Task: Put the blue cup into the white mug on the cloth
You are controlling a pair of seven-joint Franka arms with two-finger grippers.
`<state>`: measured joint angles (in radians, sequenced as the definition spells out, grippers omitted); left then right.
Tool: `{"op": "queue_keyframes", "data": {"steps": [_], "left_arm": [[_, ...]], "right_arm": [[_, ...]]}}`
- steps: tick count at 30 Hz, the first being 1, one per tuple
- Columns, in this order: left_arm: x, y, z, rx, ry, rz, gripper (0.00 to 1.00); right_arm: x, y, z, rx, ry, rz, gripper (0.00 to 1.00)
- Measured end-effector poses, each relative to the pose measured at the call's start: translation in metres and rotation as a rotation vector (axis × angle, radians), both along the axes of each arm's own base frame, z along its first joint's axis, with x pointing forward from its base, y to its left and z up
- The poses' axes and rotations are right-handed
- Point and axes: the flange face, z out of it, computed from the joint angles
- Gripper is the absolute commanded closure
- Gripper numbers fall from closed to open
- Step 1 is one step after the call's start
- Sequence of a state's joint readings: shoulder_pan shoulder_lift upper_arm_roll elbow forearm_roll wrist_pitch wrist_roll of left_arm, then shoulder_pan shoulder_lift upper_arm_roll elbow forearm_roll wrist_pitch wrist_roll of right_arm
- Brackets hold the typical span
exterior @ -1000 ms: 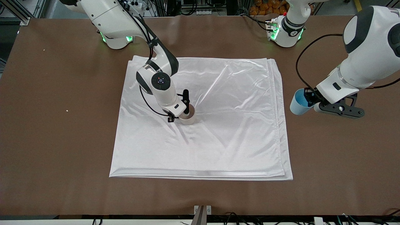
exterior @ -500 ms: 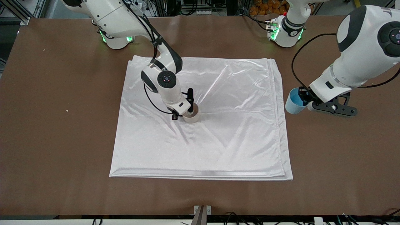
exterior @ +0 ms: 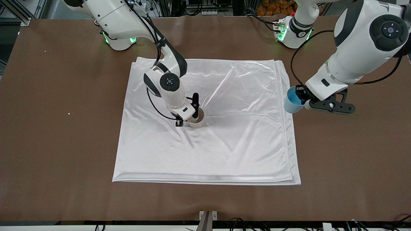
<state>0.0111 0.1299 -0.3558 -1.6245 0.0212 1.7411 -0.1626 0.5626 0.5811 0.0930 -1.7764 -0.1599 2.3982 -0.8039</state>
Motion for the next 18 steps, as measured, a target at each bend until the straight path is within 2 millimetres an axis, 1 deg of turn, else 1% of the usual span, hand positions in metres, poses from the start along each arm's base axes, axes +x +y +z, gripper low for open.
{"op": "queue_keyframes", "data": {"steps": [3, 6, 10, 15, 18], "left_arm": [[-0.004, -0.011, 0.000, -0.002, 0.001, 0.008, 1.00], [-0.010, -0.028, 0.000, -0.006, 0.003, 0.011, 1.00], [-0.019, -0.055, -0.001, -0.009, 0.002, 0.017, 1.00], [-0.033, -0.093, -0.008, -0.017, 0.003, 0.053, 1.00], [-0.042, -0.119, -0.015, -0.019, 0.011, 0.079, 1.00]], "right_arm": [[0.005, -0.003, 0.009, -0.008, 0.003, -0.012, 0.00], [0.008, -0.007, 0.026, -0.024, 0.010, -0.046, 0.00], [0.014, -0.017, 0.064, -0.038, 0.003, -0.122, 0.00], [0.018, -0.039, 0.115, -0.050, -0.004, -0.208, 0.00], [0.020, -0.051, 0.140, -0.049, -0.014, -0.247, 0.00]]}}
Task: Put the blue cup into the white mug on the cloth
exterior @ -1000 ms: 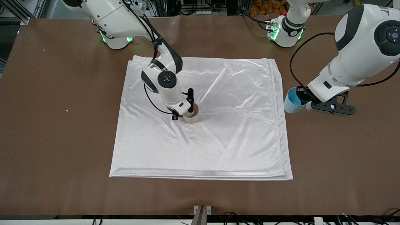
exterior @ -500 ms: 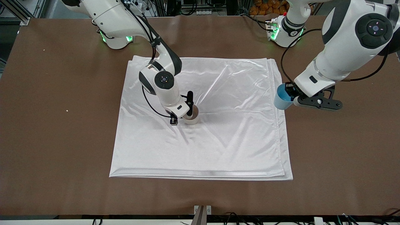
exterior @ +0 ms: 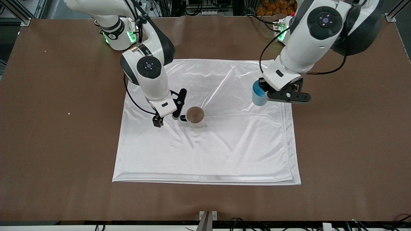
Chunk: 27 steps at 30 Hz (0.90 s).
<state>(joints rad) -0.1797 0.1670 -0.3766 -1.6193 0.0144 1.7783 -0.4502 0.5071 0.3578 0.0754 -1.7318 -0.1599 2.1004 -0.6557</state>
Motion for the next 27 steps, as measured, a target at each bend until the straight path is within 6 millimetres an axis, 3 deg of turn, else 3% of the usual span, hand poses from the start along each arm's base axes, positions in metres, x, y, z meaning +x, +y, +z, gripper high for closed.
{"op": "queue_keyframes", "data": {"steps": [4, 13, 27], "left_arm": [[-0.011, -0.033, -0.011, -0.007, 0.009, 0.042, 1.00], [-0.016, -0.081, -0.042, -0.048, 0.009, 0.175, 1.00], [-0.040, -0.174, -0.106, -0.083, 0.019, 0.284, 1.00]], "right_arm": [[0.004, -0.017, 0.032, 0.016, -0.034, -0.041, 0.00], [0.013, -0.076, 0.094, 0.021, -0.070, -0.174, 0.00], [0.011, -0.126, 0.139, 0.025, -0.092, -0.376, 0.00]]}}
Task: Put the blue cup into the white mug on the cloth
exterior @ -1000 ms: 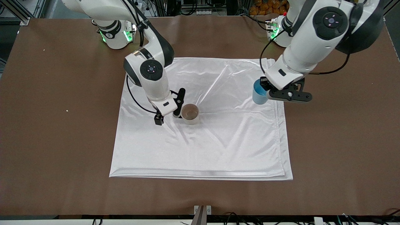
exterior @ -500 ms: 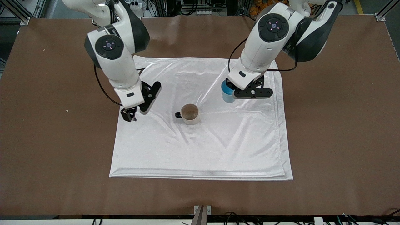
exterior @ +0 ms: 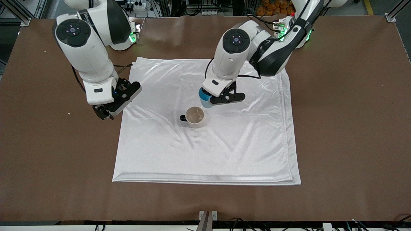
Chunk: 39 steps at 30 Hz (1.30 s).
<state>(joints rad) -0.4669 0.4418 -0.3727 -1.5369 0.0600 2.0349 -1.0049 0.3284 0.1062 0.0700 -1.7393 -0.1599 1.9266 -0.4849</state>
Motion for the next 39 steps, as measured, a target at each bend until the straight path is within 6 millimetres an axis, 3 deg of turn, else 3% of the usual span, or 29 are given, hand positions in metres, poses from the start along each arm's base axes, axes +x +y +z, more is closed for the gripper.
{"op": "queue_keyframes", "data": {"steps": [6, 13, 19, 27, 32, 39], "left_arm": [[-0.004, -0.023, -0.034, 0.013, 0.000, 0.031, 1.00], [-0.002, -0.039, -0.057, 0.007, 0.019, 0.059, 1.00], [0.005, -0.044, -0.072, -0.014, 0.004, 0.079, 1.00], [0.015, -0.045, -0.094, -0.036, -0.003, 0.093, 1.00], [0.010, -0.050, -0.101, -0.030, 0.001, 0.083, 1.00], [-0.001, -0.060, -0.112, -0.007, -0.006, 0.051, 1.00]], "right_arm": [[-0.014, -0.017, 0.023, -0.008, 0.018, -0.125, 0.00], [-0.024, -0.040, 0.043, -0.007, 0.020, -0.308, 0.00], [-0.024, -0.060, 0.050, -0.001, 0.044, -0.448, 0.00], [-0.019, -0.100, 0.077, 0.038, 0.110, -0.557, 0.00], [-0.011, -0.117, 0.078, 0.046, 0.113, -0.600, 0.00], [0.003, -0.149, 0.063, 0.076, 0.142, -0.675, 0.00]]}}
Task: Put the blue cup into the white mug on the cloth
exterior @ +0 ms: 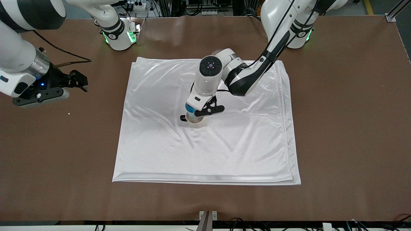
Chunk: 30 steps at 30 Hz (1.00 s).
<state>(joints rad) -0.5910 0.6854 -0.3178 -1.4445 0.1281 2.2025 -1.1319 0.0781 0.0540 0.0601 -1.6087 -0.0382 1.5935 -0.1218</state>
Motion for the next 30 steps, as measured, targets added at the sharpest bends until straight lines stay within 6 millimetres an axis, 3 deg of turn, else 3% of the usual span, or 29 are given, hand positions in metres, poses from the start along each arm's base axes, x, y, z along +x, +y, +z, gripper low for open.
{"op": "queue_keyframes", "data": {"steps": [6, 16, 17, 18, 20, 30], "left_arm": [[-0.007, -0.005, -0.009, 0.022, -0.008, -0.014, 1.00], [-0.001, -0.001, -0.016, 0.033, -0.007, -0.005, 1.00], [-0.001, -0.001, -0.017, 0.034, -0.006, -0.004, 0.97], [-0.001, 0.000, -0.018, 0.035, -0.005, -0.004, 0.77], [0.000, 0.000, -0.020, 0.034, -0.005, -0.004, 0.00], [0.004, 0.000, -0.021, 0.021, -0.019, 0.004, 0.00]], "right_arm": [[0.006, -0.019, -0.009, 0.020, 0.020, -0.039, 0.00], [0.003, -0.012, -0.008, 0.012, 0.023, -0.146, 0.00], [0.002, -0.011, -0.007, 0.011, 0.023, -0.158, 0.00], [0.002, -0.011, -0.007, 0.010, 0.022, -0.167, 0.00], [0.000, -0.011, -0.005, 0.009, 0.019, -0.183, 0.00], [-0.007, -0.030, 0.008, 0.010, -0.001, -0.233, 0.00]]}}
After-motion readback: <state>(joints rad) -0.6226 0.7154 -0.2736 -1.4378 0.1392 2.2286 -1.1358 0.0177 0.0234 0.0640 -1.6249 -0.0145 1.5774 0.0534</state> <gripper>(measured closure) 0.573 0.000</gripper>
